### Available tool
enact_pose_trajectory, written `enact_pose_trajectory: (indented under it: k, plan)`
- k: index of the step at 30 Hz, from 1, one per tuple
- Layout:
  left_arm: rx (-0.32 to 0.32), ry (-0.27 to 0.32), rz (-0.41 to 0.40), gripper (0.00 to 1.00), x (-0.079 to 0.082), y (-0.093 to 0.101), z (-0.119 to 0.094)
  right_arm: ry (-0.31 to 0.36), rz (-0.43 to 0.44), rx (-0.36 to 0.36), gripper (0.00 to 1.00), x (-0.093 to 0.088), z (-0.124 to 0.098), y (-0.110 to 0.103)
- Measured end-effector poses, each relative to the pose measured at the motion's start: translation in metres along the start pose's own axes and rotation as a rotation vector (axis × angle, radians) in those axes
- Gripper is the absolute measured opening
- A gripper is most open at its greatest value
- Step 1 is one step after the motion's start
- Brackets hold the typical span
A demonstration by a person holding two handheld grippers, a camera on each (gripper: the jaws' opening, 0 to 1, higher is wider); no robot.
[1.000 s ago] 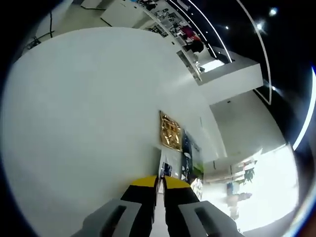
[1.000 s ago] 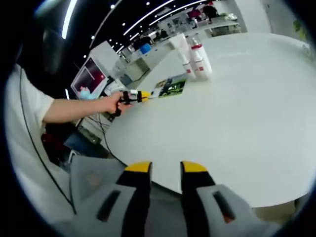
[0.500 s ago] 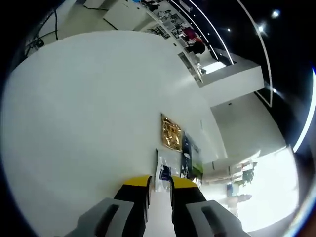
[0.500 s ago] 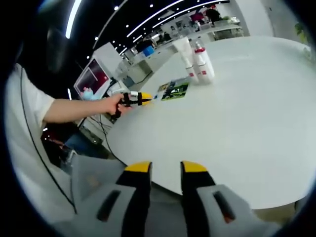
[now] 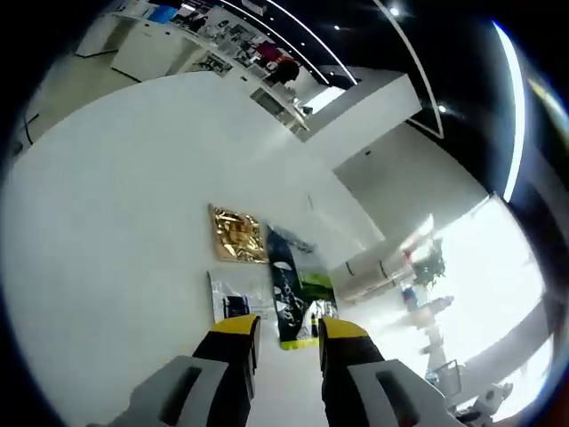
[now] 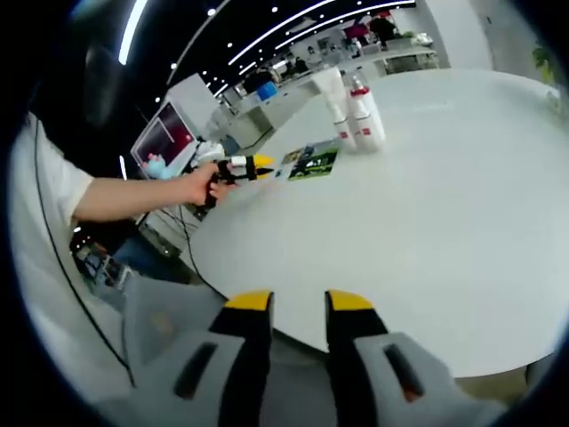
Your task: Arrange the skincare products in the storage area until every visible bottle or jar stands upright without overlapping.
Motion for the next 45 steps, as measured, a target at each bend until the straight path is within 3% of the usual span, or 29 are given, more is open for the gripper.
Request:
enact_pose_trajectory:
  k: [2,3,15,20,26,33,39,45]
  plan:
    - [0.088,-0.032,0.090,0.29,-0.003,-0.013,-0.001,0.001,0.001,-0.005,0.24,0.000,0.000,0.000]
    - [0.096,-0.040,0.114,0.29,-0.005,-0.012,-0.001,0.005,-0.005,-0.011,0.24,0.000,0.000,0.001]
    - [0.093,-0.052,0.102,0.27,0.001,-0.019,-0.003,0.002,0.000,-0.023,0.24,0.000,0.001,0.003]
    - [0.090,-0.063,0.151,0.31,0.003,-0.013,-0.003,0.003,-0.001,-0.024,0.24,0.000,0.001,0.003]
    - [0.048,-0.032,0.179,0.31,0.009,0.006,-0.009,0.013,-0.006,-0.024,0.24,0.002,0.000,0.003]
    - [-0.016,0.081,0.204,0.31,0.022,0.038,-0.034,0.028,-0.024,-0.017,0.24,0.003,0.000,-0.001]
    - [-0.063,0.132,0.264,0.31,0.017,0.077,-0.062,0.048,-0.050,-0.016,0.24,0.005,-0.002,-0.003]
    - [-0.109,0.170,0.297,0.32,-0.008,0.109,-0.090,0.068,-0.070,-0.017,0.24,0.007,-0.003,-0.005]
Point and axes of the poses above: the point that each gripper's makers call its tool centre point, and the gripper's own axes: z roughly forward along the fingers, y roughly to its right, x roughly out of its top, the point moved 3 cm from there along -z, roughly backward along the fingers, and after that the axes turned 5 degrees about -x, right-handed, at the moved point
